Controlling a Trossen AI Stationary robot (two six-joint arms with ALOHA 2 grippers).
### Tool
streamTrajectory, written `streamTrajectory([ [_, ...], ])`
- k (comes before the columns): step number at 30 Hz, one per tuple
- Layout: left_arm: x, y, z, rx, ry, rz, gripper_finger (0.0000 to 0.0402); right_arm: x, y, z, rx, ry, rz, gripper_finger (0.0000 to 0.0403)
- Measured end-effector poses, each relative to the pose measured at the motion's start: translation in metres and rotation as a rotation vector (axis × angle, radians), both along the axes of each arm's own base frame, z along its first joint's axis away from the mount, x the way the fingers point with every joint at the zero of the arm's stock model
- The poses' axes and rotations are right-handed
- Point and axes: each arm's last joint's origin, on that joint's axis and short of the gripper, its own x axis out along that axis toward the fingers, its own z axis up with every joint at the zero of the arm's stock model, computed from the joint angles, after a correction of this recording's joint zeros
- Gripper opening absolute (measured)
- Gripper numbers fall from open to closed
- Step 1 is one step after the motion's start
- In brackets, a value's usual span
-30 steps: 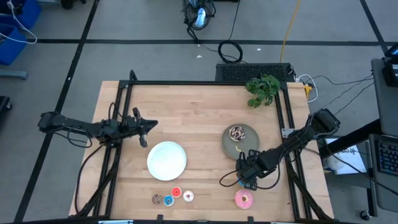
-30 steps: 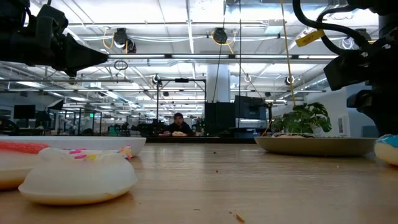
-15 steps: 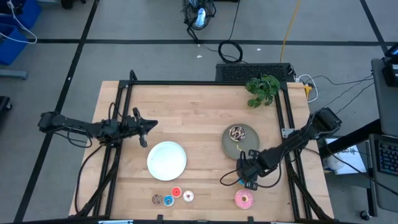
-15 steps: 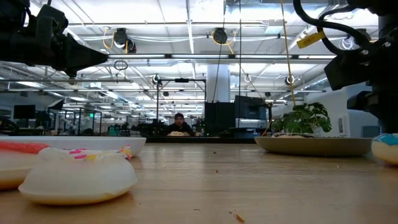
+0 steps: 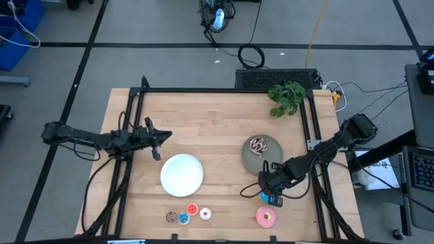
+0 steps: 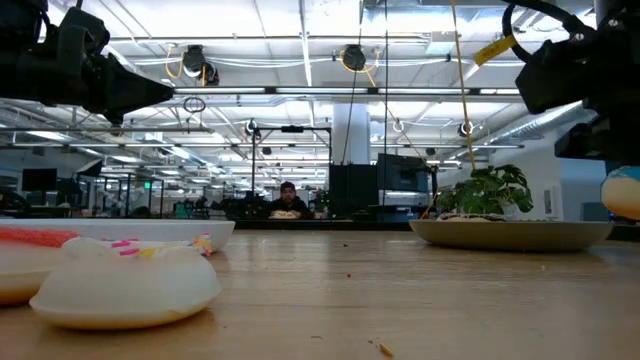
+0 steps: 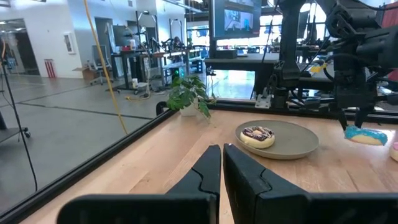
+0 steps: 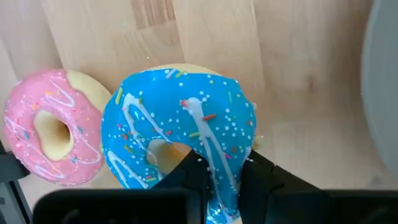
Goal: Pick & Place donuts
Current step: Put the large blue donut on the gray plate
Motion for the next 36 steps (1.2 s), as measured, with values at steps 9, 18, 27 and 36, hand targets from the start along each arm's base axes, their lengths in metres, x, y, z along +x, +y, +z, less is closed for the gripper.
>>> streamTrajectory([
  [9,0.0,0.0,0.0,0.0,0.001,0.0,0.0026,0.002,0.0,0.002,-0.015,-0.019,0.002,0.0045],
  [18,0.0,0.0,0.0,0.007,0.003,0.0,0.0026,0.011,0.005,0.036,-0.039,-0.016,0.03,0.0044],
  [27,0.0,0.0,0.0,0.009,0.004,0.001,0.0026,0.025,-0.005,0.126,-0.12,-0.047,0.024,0.0026],
  [36,0.0,0.0,0.0,0.014,0.006,0.001,0.0026,0.021,-0.041,0.16,-0.125,0.097,-0.081,0.0026],
])
